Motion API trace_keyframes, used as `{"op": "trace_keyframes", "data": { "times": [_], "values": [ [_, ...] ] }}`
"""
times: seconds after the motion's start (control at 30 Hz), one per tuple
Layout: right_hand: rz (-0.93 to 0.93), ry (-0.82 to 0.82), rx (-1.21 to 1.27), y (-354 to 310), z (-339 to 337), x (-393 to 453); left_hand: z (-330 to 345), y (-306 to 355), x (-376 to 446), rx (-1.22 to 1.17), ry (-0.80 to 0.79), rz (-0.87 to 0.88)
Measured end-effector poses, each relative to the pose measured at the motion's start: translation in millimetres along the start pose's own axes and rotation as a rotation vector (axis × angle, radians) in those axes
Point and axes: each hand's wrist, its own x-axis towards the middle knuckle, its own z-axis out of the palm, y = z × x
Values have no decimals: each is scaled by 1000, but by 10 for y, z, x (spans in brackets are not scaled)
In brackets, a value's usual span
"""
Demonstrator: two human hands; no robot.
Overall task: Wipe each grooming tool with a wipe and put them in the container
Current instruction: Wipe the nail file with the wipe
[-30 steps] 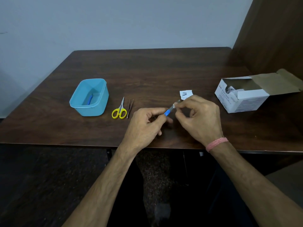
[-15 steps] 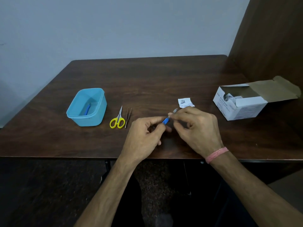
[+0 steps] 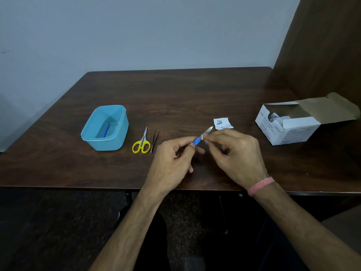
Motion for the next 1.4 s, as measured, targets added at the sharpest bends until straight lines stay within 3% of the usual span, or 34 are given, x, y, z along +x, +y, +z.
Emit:
{"op": "trace_keyframes", "data": {
  "times": [0.13,0.3,0.5,0.73,0.93,1.17,1.4],
  "values": [
    [-31,-7,-12,-27,-11,-6,-6,17,-11,18,-12,8],
    [140,139,-60,29,-6,56,2,46,-25,19,-12,16],
    [-13,-31,-60,-62,-3,-2,-5,6,-19,35,-11,15],
    [85,40,-113,-67,-22,56,23,16,-26,68,-13,28],
    [-20,-45,-44,-94,-22,4,-9,8,-16,57,-26,40],
    [171,93,-90,-2,-15,74,7,-6,-7,31,-18,7],
    [14,-63,-10,-42,-26,16,-7,-5,-13,31,-16,17]
  ]
}}
